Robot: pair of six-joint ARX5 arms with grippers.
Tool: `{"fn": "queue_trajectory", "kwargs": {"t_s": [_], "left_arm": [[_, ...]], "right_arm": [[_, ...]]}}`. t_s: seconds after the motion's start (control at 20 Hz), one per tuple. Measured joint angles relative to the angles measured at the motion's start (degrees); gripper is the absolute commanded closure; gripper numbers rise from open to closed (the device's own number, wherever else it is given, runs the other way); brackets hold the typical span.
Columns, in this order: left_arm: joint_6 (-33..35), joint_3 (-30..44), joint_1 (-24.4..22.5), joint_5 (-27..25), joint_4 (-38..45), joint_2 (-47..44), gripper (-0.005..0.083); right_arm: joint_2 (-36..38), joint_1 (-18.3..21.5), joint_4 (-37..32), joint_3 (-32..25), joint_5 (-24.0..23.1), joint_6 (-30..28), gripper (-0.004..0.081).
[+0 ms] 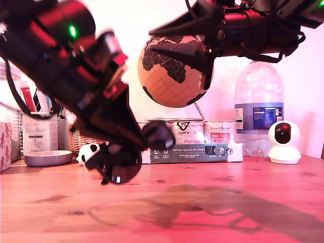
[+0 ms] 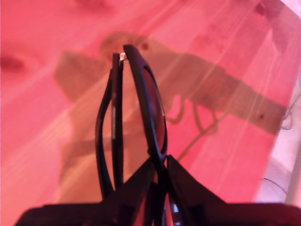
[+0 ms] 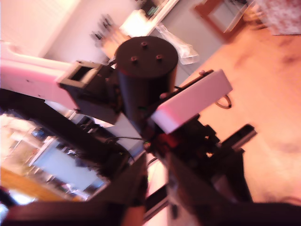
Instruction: Pick up the sunglasses and close them, then place them back on the table
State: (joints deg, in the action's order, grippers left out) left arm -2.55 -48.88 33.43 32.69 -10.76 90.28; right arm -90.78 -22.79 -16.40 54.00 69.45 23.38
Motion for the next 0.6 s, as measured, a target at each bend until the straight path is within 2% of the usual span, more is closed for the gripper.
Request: {"fn": "queue_trajectory", "kwargs": {"t_s": [0.15,0.2,0.3,0.35,0.45,0.5,0.6], "left_arm": [[-3.2,-2.0,-2.0,3.8,-0.2,3.9,0.0792],[-3.2,-2.6,-2.6,4.2,-0.2,5.2,0.0792],[-4.4,-3.3,-3.7,5.4,-0.2,7.4,0.0792],[-4.5,-3.5,-4.1,5.6,-0.2,8.4,0.0792],[-4.8,-4.2,-4.9,5.9,-0.2,10.4,0.0792],[-4.8,-4.4,-5.1,6.4,-0.1,11.2,0.0792],[-4.8,-4.9,-5.4,7.3,-0.1,12.7,0.0792]], "right_arm": [[8.6,-1.6,9.7,0.0,-12.5,-9.9,0.0783],[12.9,-2.8,13.1,0.0,-14.9,-10.6,0.0783],[21.4,-6.2,22.1,0.2,-28.2,-23.0,0.0783],[25.0,-8.4,26.7,0.3,-33.9,-24.3,0.0783],[30.6,-13.4,34.0,0.4,-46.2,-36.1,0.0783],[32.2,-15.7,36.9,0.4,-51.1,-37.7,0.0783],[33.7,-19.7,40.8,0.4,-57.3,-39.0,0.0783]]}}
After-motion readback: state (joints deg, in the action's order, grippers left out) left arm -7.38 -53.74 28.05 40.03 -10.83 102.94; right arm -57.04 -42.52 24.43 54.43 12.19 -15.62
